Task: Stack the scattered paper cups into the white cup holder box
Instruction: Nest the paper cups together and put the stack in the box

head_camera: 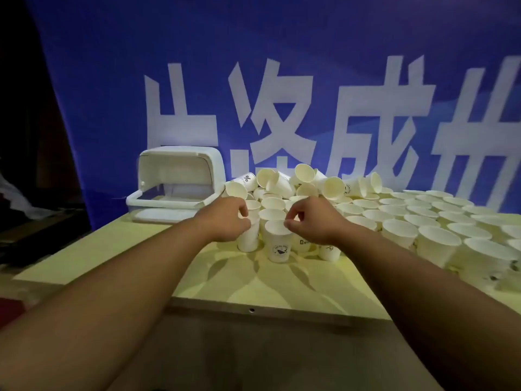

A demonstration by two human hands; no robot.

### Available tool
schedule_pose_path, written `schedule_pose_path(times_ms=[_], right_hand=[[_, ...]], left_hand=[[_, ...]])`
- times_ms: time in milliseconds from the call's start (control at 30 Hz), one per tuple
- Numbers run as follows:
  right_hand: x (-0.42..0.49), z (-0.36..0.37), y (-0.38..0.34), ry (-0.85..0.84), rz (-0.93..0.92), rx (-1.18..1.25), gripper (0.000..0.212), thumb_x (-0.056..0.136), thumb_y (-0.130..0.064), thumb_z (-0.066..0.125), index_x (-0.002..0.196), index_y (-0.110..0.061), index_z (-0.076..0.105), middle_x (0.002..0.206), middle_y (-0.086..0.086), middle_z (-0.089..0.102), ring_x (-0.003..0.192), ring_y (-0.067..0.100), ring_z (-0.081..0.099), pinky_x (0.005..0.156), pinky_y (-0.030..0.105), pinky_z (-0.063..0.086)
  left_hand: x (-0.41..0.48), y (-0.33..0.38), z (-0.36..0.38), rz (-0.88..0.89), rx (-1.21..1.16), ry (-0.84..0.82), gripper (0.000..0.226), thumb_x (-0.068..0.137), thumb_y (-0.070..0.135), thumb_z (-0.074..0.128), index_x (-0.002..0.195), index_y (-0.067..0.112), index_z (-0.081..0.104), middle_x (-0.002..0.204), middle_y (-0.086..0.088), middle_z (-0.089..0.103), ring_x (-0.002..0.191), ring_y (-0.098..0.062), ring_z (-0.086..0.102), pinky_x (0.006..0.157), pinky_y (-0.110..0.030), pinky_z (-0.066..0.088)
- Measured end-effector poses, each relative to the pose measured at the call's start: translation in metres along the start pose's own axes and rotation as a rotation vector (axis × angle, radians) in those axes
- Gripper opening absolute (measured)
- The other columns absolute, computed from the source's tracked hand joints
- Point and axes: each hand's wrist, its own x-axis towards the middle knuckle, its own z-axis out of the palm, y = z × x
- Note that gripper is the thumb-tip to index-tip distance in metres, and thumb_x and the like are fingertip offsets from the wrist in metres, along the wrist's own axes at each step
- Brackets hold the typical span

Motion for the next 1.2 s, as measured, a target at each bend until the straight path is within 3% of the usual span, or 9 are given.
schedule_pose_path(times_ms=[100, 267, 467, 567, 700, 767, 967, 1067, 1200], right_hand=[[-0.011, 0.008, 0.001, -0.029, 0.03, -0.065, 0.026, 0.091, -0.041, 0.07, 0.107, -0.022, 0.075, 0.082, -0.013, 0.058, 0.076, 0.008, 0.058, 0.064, 0.024, 0.041], [-0.012, 0.023, 0.006, -0.065, 0.065, -0.127, 0.039, 0.086, -0.05, 0.073, 0.119, -0.029, 0.071, 0.102, -0.007, 0.065, 0.088, 0.011, 0.059, 0.076, 0.029, 0.051], [-0.01, 0.031, 0.001, -0.106, 0.068, -0.107, 0.017, 0.09, -0.037, 0.073, 0.1, -0.023, 0.073, 0.095, -0.006, 0.065, 0.082, 0.011, 0.061, 0.069, 0.028, 0.053], [-0.011, 0.032, -0.002, -0.071, 0.053, -0.072, 0.009, 0.091, -0.034, 0.07, 0.092, -0.025, 0.067, 0.094, -0.006, 0.063, 0.078, 0.007, 0.057, 0.063, 0.024, 0.046], [-0.012, 0.034, -0.009, -0.041, 0.077, 0.046, 0.016, 0.088, -0.036, 0.076, 0.09, -0.025, 0.064, 0.101, -0.004, 0.058, 0.088, 0.015, 0.059, 0.059, 0.02, 0.041], [-0.011, 0.036, -0.013, -0.028, 0.106, 0.124, 0.021, 0.086, -0.039, 0.078, 0.084, -0.023, 0.064, 0.101, -0.004, 0.062, 0.088, 0.015, 0.062, 0.062, 0.024, 0.047], [-0.009, 0.049, -0.033, -0.092, 0.159, 0.259, 0.038, 0.078, -0.042, 0.083, 0.087, -0.013, 0.06, 0.103, -0.002, 0.065, 0.096, 0.017, 0.063, 0.075, 0.037, 0.06], [-0.005, 0.062, -0.047, -0.1, 0.129, 0.254, 0.043, 0.074, -0.044, 0.085, 0.086, -0.015, 0.056, 0.101, -0.003, 0.064, 0.095, 0.017, 0.061, 0.079, 0.042, 0.061], [0.004, 0.083, -0.063, -0.072, 0.094, 0.327, 0.046, 0.073, -0.041, 0.086, 0.082, -0.02, 0.046, 0.093, 0.002, 0.063, 0.086, 0.019, 0.061, 0.065, 0.035, 0.054]], left_hand=[[-0.007, -0.003, 0.005, -0.053, 0.002, -0.075, 0.036, 0.092, 0.039, 0.063, 0.126, 0.032, 0.057, 0.117, 0.003, 0.061, 0.096, -0.021, 0.065, 0.08, -0.038, 0.057], [-0.01, 0.0, 0.014, -0.115, -0.092, -0.191, 0.033, 0.095, 0.026, 0.055, 0.128, 0.029, 0.053, 0.096, -0.004, 0.067, 0.079, -0.025, 0.075, 0.079, -0.043, 0.064], [-0.011, -0.006, 0.022, -0.052, 0.072, -0.102, 0.003, 0.098, 0.03, 0.058, 0.096, 0.029, 0.059, 0.106, 0.003, 0.066, 0.095, -0.02, 0.062, 0.079, -0.034, 0.052], [-0.013, -0.013, 0.02, -0.05, 0.07, -0.047, 0.017, 0.098, 0.04, 0.061, 0.086, 0.03, 0.053, 0.1, 0.006, 0.065, 0.092, -0.018, 0.06, 0.072, -0.033, 0.046], [-0.019, -0.025, 0.013, -0.056, 0.042, -0.032, 0.026, 0.095, 0.048, 0.066, 0.087, 0.026, 0.053, 0.098, 0.004, 0.06, 0.086, -0.016, 0.057, 0.075, -0.035, 0.051], [-0.021, -0.032, 0.01, -0.061, 0.023, -0.008, 0.029, 0.092, 0.05, 0.068, 0.087, 0.025, 0.055, 0.105, 0.001, 0.056, 0.091, -0.018, 0.056, 0.08, -0.036, 0.052], [-0.038, -0.058, 0.003, -0.128, -0.096, 0.053, 0.037, 0.086, 0.041, 0.079, 0.081, 0.018, 0.05, 0.096, 0.002, 0.057, 0.084, -0.016, 0.053, 0.066, -0.027, 0.043], [-0.045, -0.075, 0.001, -0.227, -0.209, 0.076, 0.042, 0.081, 0.04, 0.084, 0.091, 0.021, 0.048, 0.1, 0.003, 0.059, 0.086, -0.013, 0.055, 0.071, -0.028, 0.05], [-0.049, -0.091, 0.006, -0.243, -0.387, 0.05, 0.066, 0.078, 0.037, 0.089, 0.12, 0.034, 0.039, 0.119, 0.006, 0.05, 0.106, -0.017, 0.055, 0.077, -0.028, 0.049]])
